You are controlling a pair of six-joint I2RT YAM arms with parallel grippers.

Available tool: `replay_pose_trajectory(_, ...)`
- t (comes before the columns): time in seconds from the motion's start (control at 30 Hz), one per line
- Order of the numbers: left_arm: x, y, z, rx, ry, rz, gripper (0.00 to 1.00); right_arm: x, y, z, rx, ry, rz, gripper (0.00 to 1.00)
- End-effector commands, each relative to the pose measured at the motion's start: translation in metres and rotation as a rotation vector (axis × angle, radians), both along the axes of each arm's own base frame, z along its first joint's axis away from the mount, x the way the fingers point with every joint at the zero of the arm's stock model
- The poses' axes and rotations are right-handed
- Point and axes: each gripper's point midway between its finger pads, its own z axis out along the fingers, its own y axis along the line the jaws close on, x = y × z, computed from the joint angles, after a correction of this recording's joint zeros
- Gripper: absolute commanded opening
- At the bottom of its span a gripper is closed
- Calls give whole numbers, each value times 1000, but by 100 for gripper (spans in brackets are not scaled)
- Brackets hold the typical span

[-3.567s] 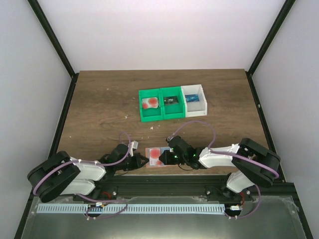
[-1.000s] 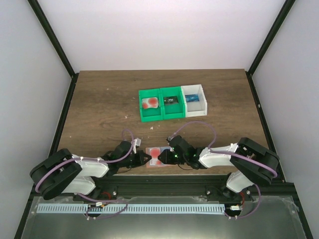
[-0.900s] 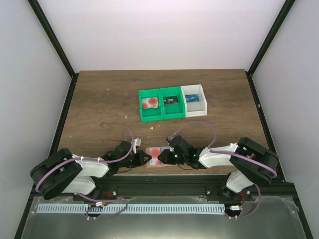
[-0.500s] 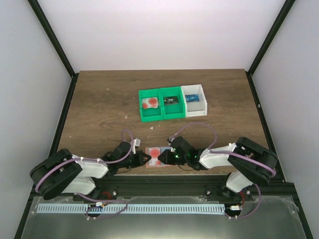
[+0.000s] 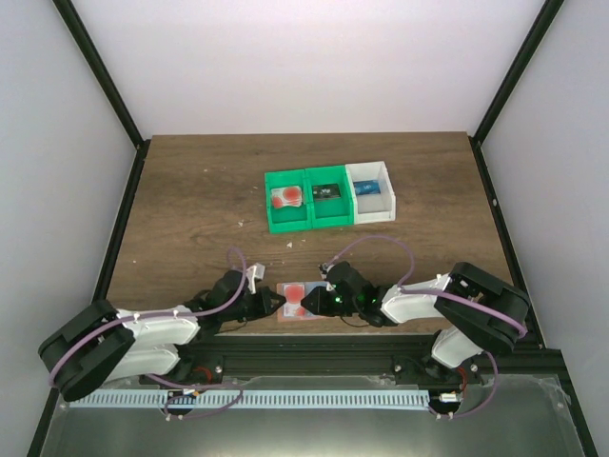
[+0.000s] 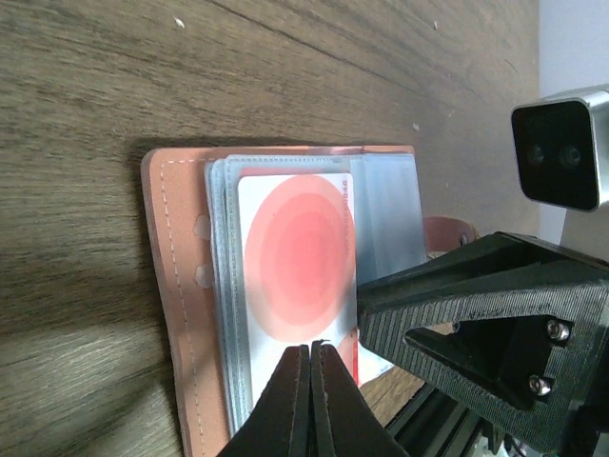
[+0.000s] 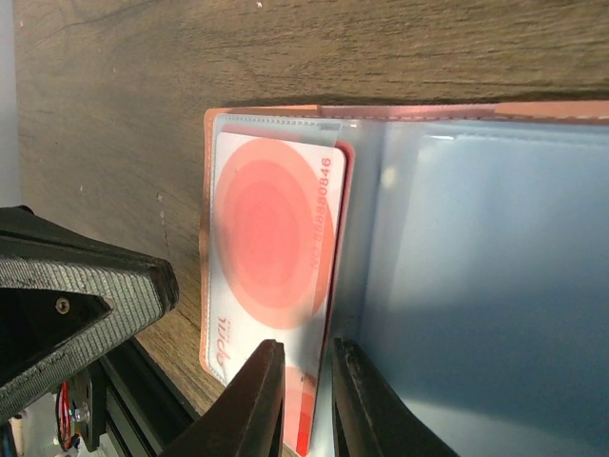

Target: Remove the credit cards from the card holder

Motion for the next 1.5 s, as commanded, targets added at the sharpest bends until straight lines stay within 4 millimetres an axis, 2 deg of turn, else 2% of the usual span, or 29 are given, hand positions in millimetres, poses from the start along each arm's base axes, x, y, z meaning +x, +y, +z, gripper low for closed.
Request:
replay_pose_trajectory(0.0,6,4,-1,51,-16,16,0,0,0,-3,-1,11,0,16)
replay_pose_trajectory(0.5,-2,4,-32,101,43,-21,0,1,2,0,6,9,-2,16)
replay_pose_trajectory(0.7,-2,9,-35,126,40,-8,0,3,3,8,37,-5,-13,15)
replay_pose_trajectory(0.9,-2,11,-37,131,44,-1,0,2,5,7,49,-1,-6,8)
replay_pose_trajectory(1.03,-4,12,-38,128,51,2,0,1,4,9,59,-6,-7,1)
replay_pose_trajectory(1.47,-4,22,-46,188,54,17,0,1,-15,5,50,-2,-45,1)
